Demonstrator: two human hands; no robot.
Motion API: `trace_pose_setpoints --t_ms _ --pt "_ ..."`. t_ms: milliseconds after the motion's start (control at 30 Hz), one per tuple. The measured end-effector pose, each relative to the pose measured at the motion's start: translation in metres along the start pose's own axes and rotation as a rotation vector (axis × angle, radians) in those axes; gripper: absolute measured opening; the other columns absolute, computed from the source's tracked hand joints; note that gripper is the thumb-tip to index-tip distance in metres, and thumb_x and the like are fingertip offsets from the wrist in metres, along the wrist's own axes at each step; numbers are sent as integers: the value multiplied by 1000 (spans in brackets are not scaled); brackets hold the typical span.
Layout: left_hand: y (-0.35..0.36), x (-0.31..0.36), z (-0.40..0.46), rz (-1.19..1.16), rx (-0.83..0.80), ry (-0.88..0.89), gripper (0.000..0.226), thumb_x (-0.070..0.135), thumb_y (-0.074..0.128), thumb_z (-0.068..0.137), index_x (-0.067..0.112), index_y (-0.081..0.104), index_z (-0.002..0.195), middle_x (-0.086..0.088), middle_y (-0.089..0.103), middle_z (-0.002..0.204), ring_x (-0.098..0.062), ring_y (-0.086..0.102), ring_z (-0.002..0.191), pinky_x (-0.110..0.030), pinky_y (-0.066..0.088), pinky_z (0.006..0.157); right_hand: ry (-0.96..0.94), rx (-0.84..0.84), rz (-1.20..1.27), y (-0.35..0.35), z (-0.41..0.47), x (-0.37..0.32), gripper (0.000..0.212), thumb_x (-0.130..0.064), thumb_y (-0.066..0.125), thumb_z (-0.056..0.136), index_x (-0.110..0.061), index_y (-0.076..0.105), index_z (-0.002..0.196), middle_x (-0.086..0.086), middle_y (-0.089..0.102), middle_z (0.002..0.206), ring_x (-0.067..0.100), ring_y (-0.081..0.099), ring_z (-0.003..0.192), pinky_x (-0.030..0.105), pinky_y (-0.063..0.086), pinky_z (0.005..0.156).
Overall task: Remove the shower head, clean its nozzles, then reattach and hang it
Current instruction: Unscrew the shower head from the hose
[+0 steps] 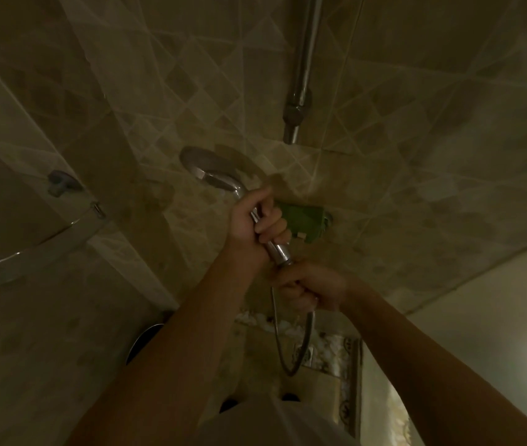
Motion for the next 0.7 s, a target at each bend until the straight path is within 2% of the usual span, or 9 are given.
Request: trace_pose_setpoints --t_ms 67,100,133,233,333,433,567,633,700 --pt "-6 -1 5 28 279 12 46 25 53 97 20 42 52 6 28 35 -9 26 28 -18 30 38 -118 389 -332 -7 6 -3 22 -18 58 86 -6 50 69 10 53 59 21 51 45 30 43 42" --pt "-10 -2 7 20 433 25 45 24 55 97 20 39 56 6 29 38 -10 26 30 -20 29 39 -185 591 -573 -10 8 -5 13 -16 58 87 -4 61 85 17 64 78 30 63 65 40 53 58" --pt "-13 -4 8 -8 555 38 43 21 55 97 20 36 58 5 30 41 -10 28 32 -22 29 40 -199 763 -810 -13 8 -7 17 -17 56 89 -7 65 100 17 68 92 33 66 81 43 54 69" --pt "-15 -8 7 -112 665 60 42 12 54 99 16 34 62 4 35 43 -11 33 34 -24 33 42 -211 1029 -1153 -15 6 -9 23 -27 53 88 -20 64 106 9 69 95 31 65 85 36 52 65" --pt "-10 -3 5 -127 576 90 39 8 57 95 16 39 61 3 39 45 -9 39 32 -21 36 43 -365 835 -935 -21 3 -20 9 -17 60 88 -19 66 81 1 68 74 16 63 68 31 44 59" --pt "5 8 3 -109 339 105 38 8 58 92 21 40 62 6 37 46 -8 36 37 -22 34 46 -313 565 -442 -19 1 -30 33 -8 68 83 -22 54 56 -9 48 44 3 43 38 21 33 41" --pt "21 20 -4 -18 -59 105 36 16 59 87 20 43 56 7 36 43 -8 33 36 -23 33 43 -201 124 -52 -2 -4 -35 38 -9 61 79 -18 30 58 -2 28 45 9 21 34 16 17 35" --pt "30 22 -9 8 -273 69 35 22 58 84 18 44 52 5 35 40 -9 29 34 -24 30 42 -104 -88 12 7 -8 -37 43 -9 52 86 -17 13 69 -2 18 47 9 12 35 17 9 35" --pt "33 23 -13 16 -393 22 39 22 52 86 20 36 51 3 30 38 -12 23 33 -25 27 41 -62 -158 3 12 -11 -37 45 -10 48 90 -17 8 71 0 14 49 11 8 36 19 7 36"
Point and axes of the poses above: each hand's wrist, its own z-axis towards the middle knuckle, its own y-axis out of the palm, x = y × z, the point moved 3 cm from there along z, towards the middle knuckle
